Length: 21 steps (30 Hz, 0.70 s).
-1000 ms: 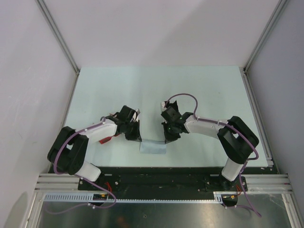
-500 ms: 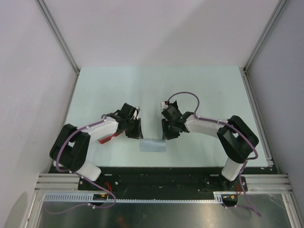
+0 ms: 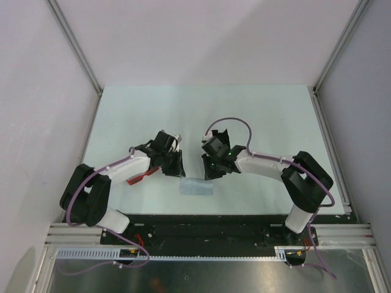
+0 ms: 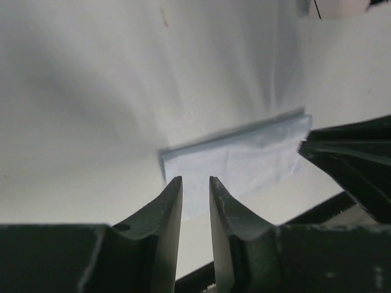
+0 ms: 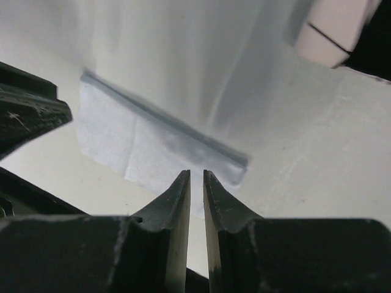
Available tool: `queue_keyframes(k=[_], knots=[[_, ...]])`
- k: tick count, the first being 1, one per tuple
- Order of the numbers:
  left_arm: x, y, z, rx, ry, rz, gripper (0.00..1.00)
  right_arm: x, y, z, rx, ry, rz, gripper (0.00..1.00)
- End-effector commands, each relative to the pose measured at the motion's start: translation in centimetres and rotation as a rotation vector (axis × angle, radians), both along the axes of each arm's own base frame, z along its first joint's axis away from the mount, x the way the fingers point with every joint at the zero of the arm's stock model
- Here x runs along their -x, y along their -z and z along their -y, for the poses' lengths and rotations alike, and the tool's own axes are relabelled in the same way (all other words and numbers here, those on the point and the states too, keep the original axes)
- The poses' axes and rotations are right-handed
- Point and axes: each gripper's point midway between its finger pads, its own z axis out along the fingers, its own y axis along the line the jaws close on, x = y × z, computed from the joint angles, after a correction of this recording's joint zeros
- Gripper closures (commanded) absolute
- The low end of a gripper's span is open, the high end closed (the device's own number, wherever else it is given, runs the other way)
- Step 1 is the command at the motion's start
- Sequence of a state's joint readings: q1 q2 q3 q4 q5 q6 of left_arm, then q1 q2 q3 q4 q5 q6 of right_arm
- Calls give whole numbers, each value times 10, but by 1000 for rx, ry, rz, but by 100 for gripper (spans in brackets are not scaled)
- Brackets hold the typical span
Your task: Organize the sunglasses
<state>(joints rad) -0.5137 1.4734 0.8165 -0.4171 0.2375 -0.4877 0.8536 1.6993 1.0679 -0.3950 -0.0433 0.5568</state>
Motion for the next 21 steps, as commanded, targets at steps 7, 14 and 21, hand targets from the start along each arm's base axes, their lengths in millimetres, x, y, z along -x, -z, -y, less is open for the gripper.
queue_keyframes(k=[7, 14, 21], knots=[[4, 6, 23, 46, 68, -42, 73, 3, 15, -30, -37, -97, -52, 83], [12, 31, 14, -12, 53, -105, 73, 0, 26, -15, 31, -51, -64, 83], [15, 41, 6, -53, 38, -115, 71, -8, 25, 7, 90, 13, -61, 83]])
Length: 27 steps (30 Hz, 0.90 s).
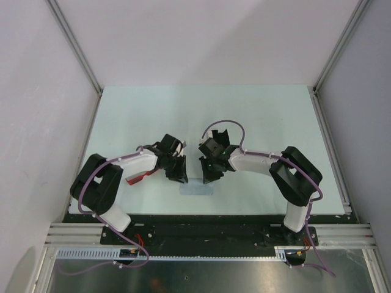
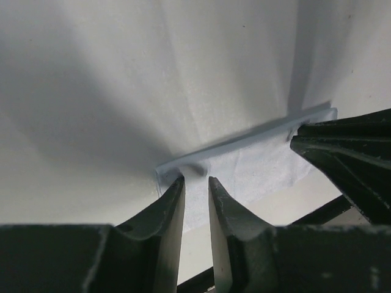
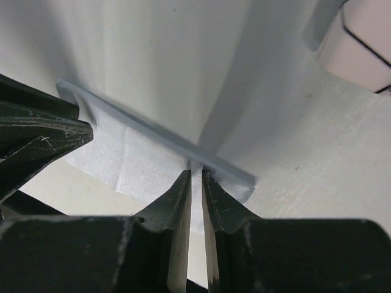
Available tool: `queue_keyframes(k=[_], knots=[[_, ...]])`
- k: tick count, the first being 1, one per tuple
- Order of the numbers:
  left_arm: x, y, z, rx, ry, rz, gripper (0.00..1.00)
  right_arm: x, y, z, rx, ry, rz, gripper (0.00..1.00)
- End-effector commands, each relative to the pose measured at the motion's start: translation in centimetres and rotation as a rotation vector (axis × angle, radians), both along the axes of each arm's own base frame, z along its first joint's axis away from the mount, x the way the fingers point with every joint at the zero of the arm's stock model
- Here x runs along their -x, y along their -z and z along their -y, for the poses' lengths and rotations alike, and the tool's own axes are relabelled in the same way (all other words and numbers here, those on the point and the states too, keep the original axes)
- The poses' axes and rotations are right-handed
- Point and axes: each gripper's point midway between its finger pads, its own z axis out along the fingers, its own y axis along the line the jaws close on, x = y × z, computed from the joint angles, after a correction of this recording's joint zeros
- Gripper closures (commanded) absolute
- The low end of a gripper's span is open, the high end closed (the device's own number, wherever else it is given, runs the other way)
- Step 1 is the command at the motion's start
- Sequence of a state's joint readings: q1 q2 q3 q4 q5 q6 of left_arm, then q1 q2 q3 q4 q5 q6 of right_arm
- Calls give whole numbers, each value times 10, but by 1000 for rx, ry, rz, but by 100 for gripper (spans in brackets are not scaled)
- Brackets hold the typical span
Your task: Organize the sunglasses
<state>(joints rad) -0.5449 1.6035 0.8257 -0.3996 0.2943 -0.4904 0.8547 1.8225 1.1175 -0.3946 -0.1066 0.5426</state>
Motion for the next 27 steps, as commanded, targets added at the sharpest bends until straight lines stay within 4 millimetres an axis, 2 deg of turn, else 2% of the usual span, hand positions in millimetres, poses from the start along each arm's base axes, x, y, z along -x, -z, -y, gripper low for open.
queue_keyframes(k=[1, 5, 9, 12, 13, 16, 18, 22, 23, 24, 27], knots=[[-1, 12, -8, -53, -17, 5, 72, -13, -3, 22, 84, 57, 29, 83], [-5, 8, -9, -58, -19, 27, 70, -11, -11, 36, 123, 42, 41, 83], [-12, 0, -8, -53, -22, 59, 68, -23, -27, 42, 107, 80, 89, 82], [-16, -8, -6, -47, -20, 84, 66, -37, -49, 42, 48, 115, 139, 82], [-22, -17, -5, -36, -24, 112, 65, -42, -62, 39, 16, 121, 172, 81], [-37, -41, 0, -14, -26, 194, 56, -64, -89, 34, -46, 157, 269, 75], [-47, -54, 0, -13, -35, 244, 49, -83, -98, 36, -68, 190, 302, 69], [-69, -81, -5, -19, -77, 343, 43, -116, -94, 35, -53, 224, 314, 69], [-73, -87, -8, -23, -85, 367, 39, -127, -102, 31, -64, 233, 332, 69], [-75, -89, -10, -30, -96, 375, 37, -136, -89, 30, -42, 237, 317, 67], [-82, -100, -18, -35, -131, 410, 35, -164, -88, 25, -11, 263, 358, 57]])
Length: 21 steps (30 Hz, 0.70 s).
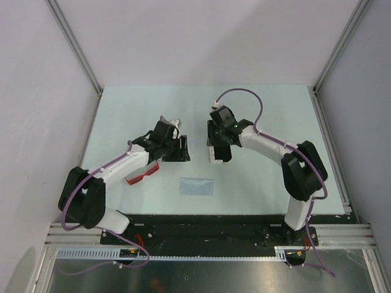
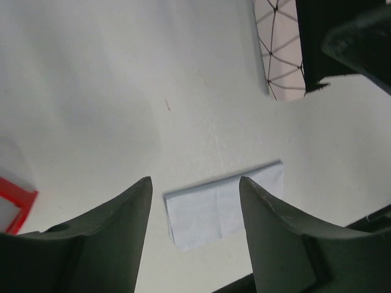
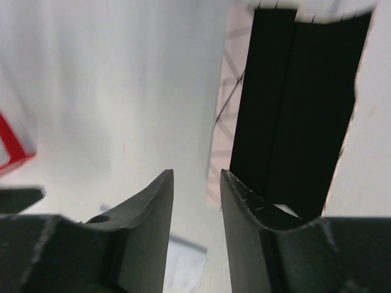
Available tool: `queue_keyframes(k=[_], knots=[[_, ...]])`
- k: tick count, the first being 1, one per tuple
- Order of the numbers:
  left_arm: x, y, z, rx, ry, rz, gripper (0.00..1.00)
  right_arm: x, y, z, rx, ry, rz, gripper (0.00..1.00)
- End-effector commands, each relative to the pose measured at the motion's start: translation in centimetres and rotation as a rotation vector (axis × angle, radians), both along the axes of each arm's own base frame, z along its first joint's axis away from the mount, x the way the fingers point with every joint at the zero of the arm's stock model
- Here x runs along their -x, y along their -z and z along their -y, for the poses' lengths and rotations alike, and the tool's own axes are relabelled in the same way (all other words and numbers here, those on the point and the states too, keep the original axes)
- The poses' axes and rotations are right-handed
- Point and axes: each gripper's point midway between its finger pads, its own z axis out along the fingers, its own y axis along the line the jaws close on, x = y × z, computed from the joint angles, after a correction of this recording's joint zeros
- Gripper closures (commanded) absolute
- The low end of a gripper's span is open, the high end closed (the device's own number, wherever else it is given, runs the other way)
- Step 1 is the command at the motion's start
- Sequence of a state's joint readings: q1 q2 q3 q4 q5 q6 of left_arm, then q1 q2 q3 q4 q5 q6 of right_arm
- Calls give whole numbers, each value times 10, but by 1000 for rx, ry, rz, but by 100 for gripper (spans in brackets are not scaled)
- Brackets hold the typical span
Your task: Organize the sunglasses
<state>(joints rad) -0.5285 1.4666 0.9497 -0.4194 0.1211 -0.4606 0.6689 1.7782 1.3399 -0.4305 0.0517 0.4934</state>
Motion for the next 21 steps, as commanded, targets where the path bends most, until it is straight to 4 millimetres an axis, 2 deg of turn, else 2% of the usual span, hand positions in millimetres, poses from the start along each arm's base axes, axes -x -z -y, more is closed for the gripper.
queue_keyframes(k=[1, 2, 3, 4, 6, 10, 16, 21], knots=[[-23, -31, -16, -17, -65, 120, 34, -47, 2, -4, 52, 51, 85, 56], [-24, -33, -18, -15, -73, 123, 32, -54, 1, -6, 54, 53, 95, 55], [-24, -35, -20, -12, -79, 126, 32, -65, -9, -11, 47, 65, 116, 54], [-26, -36, -23, -12, -87, 129, 32, -73, 5, -9, 85, 81, 99, 53], [-26, -36, -26, -12, -96, 129, 30, -78, 14, -3, 140, 101, 74, 53], [-27, -38, -36, -16, -120, 134, 29, -93, 17, -6, 163, 111, 90, 53], [-30, -37, -47, -19, -139, 131, 27, -97, 30, 3, 204, 150, 76, 44], [-31, -34, -52, -29, -135, 119, 27, -96, 44, 0, 209, 120, 46, 42]])
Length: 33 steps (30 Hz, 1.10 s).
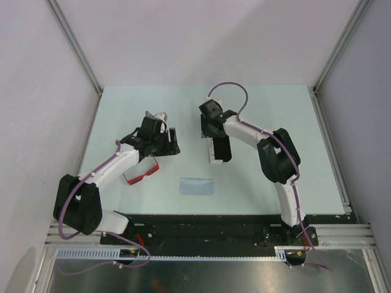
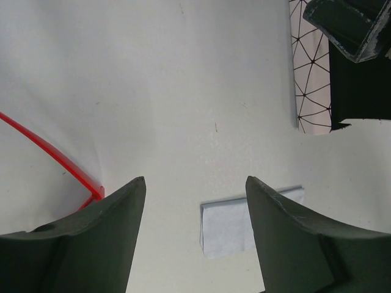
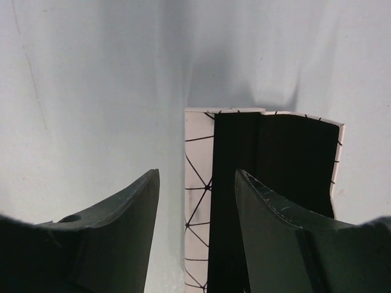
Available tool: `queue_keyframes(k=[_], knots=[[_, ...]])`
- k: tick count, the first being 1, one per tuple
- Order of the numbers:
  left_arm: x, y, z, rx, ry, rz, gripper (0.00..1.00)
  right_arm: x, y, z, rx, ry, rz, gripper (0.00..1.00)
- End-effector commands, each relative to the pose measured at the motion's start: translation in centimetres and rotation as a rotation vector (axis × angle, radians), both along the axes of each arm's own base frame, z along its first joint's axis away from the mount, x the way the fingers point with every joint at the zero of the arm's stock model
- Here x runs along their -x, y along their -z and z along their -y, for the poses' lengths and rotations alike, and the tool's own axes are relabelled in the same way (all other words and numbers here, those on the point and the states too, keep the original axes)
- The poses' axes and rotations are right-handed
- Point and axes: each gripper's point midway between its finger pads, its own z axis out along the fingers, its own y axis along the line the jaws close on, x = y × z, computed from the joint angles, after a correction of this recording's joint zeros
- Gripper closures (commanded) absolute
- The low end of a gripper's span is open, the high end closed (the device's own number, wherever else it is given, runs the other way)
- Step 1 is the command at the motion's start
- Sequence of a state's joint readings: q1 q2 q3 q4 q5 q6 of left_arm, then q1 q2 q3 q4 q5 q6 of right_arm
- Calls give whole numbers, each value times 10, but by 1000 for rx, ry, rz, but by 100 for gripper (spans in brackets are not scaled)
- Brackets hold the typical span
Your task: Organize the sunglasses
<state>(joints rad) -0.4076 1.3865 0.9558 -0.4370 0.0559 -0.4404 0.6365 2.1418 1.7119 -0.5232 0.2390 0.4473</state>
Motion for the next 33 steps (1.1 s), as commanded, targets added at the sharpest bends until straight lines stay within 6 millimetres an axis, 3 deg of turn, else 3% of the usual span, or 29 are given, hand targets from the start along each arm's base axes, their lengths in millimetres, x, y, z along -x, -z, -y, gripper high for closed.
queue_keyframes(k=[1, 11, 19, 24, 33], knots=[[-3, -9, -6, -2, 10, 24, 28, -10, 2, -3, -1, -17, -2, 42], [-7, -4, -17, -2, -4, 2, 28, -4, 11, -27, -14, -248, -20, 43], [-6, 1, -23, -4, -20, -13, 28, 26, 13, -50, -45, -518, -44, 44], [-3, 6, -26, -8, -27, -25, 28, 53, 14, -49, -43, -631, -76, 44], [-1, 9, -27, -6, -32, -38, 29, 85, 9, -28, 36, -712, -110, 45]])
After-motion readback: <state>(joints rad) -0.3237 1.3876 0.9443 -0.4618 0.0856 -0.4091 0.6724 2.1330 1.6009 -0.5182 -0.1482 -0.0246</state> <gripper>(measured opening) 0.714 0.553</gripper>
